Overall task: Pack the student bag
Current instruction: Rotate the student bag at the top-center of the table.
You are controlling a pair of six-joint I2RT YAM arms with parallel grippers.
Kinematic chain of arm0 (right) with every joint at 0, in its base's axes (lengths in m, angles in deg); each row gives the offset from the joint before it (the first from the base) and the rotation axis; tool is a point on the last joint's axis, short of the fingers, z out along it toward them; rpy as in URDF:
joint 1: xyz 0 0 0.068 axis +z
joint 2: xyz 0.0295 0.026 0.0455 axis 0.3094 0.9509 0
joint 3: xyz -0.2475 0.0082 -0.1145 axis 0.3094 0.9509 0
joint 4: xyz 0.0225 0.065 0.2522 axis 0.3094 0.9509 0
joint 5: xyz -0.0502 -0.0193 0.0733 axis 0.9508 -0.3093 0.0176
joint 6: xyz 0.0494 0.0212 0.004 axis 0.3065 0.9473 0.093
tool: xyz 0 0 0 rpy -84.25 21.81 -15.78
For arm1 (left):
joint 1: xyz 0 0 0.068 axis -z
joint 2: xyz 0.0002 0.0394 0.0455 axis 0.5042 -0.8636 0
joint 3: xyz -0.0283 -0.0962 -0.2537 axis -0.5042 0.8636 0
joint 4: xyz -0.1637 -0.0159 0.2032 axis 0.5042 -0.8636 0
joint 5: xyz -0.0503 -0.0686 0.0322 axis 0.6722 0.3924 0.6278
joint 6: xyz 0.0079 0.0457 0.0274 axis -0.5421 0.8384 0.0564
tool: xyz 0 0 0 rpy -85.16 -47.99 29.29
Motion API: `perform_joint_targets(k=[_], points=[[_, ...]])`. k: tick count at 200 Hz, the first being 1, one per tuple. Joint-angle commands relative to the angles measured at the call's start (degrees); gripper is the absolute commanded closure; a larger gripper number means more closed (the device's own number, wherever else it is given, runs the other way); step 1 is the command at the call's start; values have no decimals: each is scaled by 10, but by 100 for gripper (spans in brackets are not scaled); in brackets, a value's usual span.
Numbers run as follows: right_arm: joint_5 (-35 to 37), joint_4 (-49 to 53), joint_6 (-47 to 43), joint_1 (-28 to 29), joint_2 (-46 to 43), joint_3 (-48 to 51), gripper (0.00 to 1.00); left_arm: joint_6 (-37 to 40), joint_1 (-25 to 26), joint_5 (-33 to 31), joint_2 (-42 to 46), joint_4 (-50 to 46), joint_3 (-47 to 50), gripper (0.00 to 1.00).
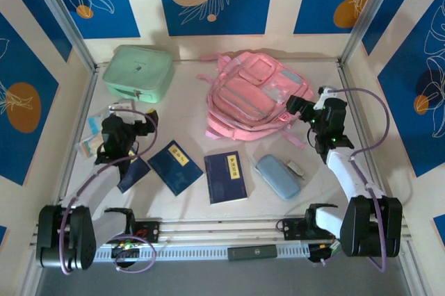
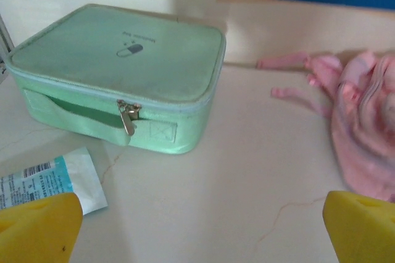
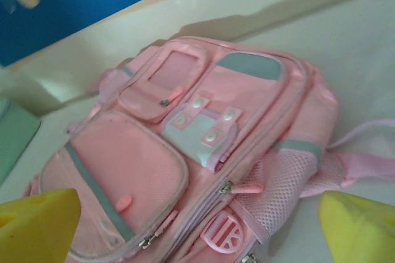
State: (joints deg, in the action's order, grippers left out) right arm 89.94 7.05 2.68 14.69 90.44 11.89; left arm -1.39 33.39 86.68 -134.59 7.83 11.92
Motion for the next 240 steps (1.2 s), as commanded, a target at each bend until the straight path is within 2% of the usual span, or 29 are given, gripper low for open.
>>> perform_joint_targets(k=[1,14,29,63,90,106,150,191,213,240], points=[[-46,141,110,-28,10,-19,1,-108,-4,-22,38,-71,4,0],[-68,166,127,-25,12,-24,1,-142,-4,-33,62,-74,17,1],[-89,198,134,-14,10,-31,1,-166,-5,-29,83,-140,-1,0],[-133,293,155,14,24,-67,1,-185,-4,32,109,-239,-41,1],[-154,313,216,60,34,-59,1,-239,6,117,117,-240,-27,1],[-158,305,245,101,57,-58,1,-251,26,140,117,-249,-24,0],[-136,242,255,169,147,-91,1,-267,95,146,130,-287,-16,1],[-100,213,234,199,230,-159,3,-272,183,105,123,-285,-19,0],[-101,196,237,210,279,-195,5,-277,207,101,108,-276,-22,1],[-97,186,240,251,335,-250,6,-276,222,99,92,-272,-30,1]])
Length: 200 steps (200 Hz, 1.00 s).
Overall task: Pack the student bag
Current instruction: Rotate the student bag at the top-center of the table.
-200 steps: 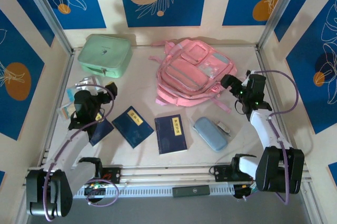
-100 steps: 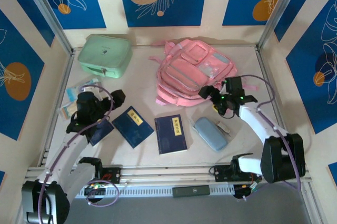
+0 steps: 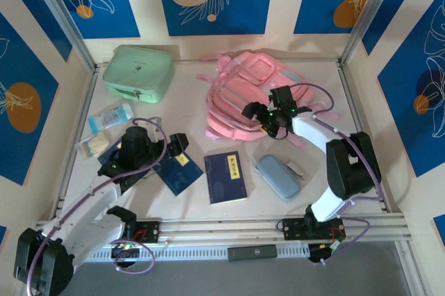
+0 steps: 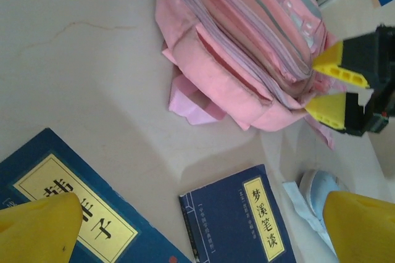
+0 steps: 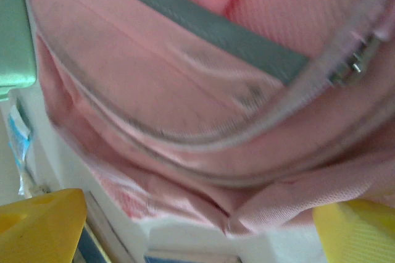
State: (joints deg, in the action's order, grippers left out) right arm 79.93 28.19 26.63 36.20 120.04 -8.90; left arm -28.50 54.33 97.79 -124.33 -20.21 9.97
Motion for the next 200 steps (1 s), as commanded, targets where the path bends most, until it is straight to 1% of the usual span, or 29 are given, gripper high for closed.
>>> perform_joint_targets(k=[1,27,47,62,84,109,121,143,170,186,200], points=[[3,-27,1,39,41,-44,6,-4,13,-12,-10,9,-11,1],[-6,-71,10,85,94,-90,7,-3,19,-19,-24,9,-19,1],[-11,-62,-4,111,122,-140,8,-4,22,-18,-32,9,-28,1],[-14,-48,-18,123,108,-150,8,-8,25,-17,-36,8,-34,1],[-20,-22,-25,116,51,-116,8,-18,38,-21,-43,15,-40,1],[-21,22,-38,77,-29,-55,7,-30,58,-28,-65,28,-47,1],[-23,46,-39,42,-66,-27,6,-36,72,-31,-82,43,-52,1],[-64,71,-42,-36,-105,9,5,-46,106,-44,-121,67,-66,1],[-97,83,-54,-119,-112,29,5,-47,152,-53,-183,105,-95,1],[-122,72,-52,-154,-93,31,5,-41,173,-49,-223,123,-120,1],[-137,68,-44,-169,-68,22,6,-34,192,-56,-255,128,-143,1]])
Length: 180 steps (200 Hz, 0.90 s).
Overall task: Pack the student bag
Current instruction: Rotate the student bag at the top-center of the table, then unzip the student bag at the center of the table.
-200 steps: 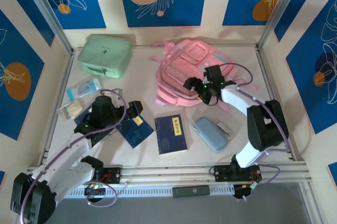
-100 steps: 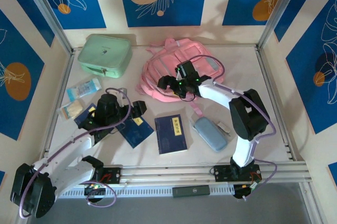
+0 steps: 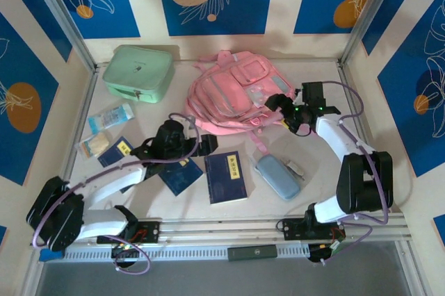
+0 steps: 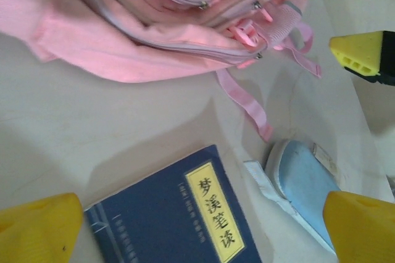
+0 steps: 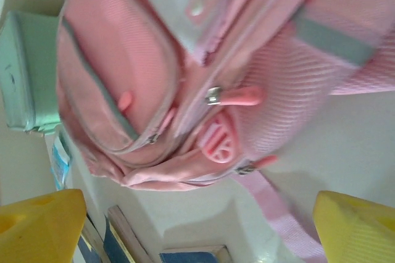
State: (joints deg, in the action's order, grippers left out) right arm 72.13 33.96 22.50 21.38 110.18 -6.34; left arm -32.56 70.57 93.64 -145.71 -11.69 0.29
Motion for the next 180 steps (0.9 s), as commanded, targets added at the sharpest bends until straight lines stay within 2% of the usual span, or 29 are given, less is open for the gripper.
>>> perform_joint_targets(k=[1,38,88,132,165,180], points=[[-59,10,-2,-22,32,-5,7,7,31,-15,-43,44,-48,1],[-59,-40,21,-20,87,-14,16,13,58,-28,-120,56,-100,1],[-43,-86,57,3,160,-40,26,14,67,-55,-180,39,-146,1],[-44,-120,72,8,205,-63,40,18,67,-52,-210,36,-164,0],[-32,-127,76,11,230,-68,54,20,68,-49,-223,30,-171,1],[-49,-135,74,12,235,-68,61,15,66,-49,-223,18,-175,1]])
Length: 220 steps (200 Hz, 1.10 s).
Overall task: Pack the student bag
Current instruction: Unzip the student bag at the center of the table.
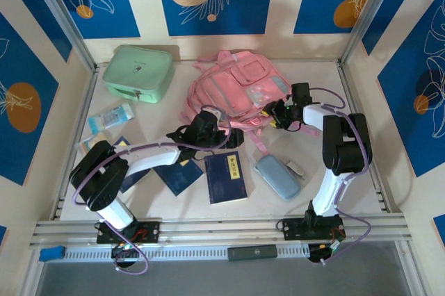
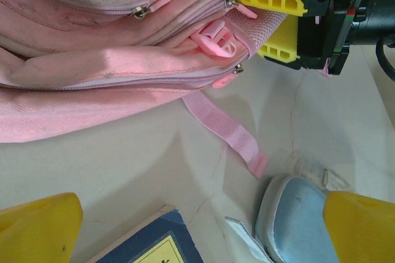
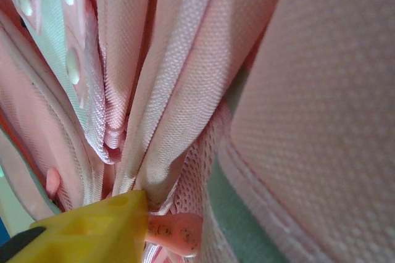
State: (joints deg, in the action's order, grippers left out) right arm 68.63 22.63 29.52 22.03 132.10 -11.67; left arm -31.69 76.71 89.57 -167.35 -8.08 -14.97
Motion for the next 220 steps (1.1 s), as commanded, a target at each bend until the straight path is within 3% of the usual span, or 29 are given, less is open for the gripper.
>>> perform_joint_targets(k=[1,39,85,132,164,220], points=[[-15,-21,4,5,16,-14,61,6,5,-9,-7,-20,-23,1],[-20,-13,10,18,-16,-5,82,5,5,-3,6,-26,-19,1],[-10,7,51,57,-77,1,95,50,5,2,56,-71,-17,1],[59,41,123,126,-158,17,97,92,5,6,135,-139,13,0],[101,39,171,166,-194,30,98,91,20,20,160,-109,55,10],[191,43,222,215,-240,52,98,135,65,-53,90,-62,18,30]])
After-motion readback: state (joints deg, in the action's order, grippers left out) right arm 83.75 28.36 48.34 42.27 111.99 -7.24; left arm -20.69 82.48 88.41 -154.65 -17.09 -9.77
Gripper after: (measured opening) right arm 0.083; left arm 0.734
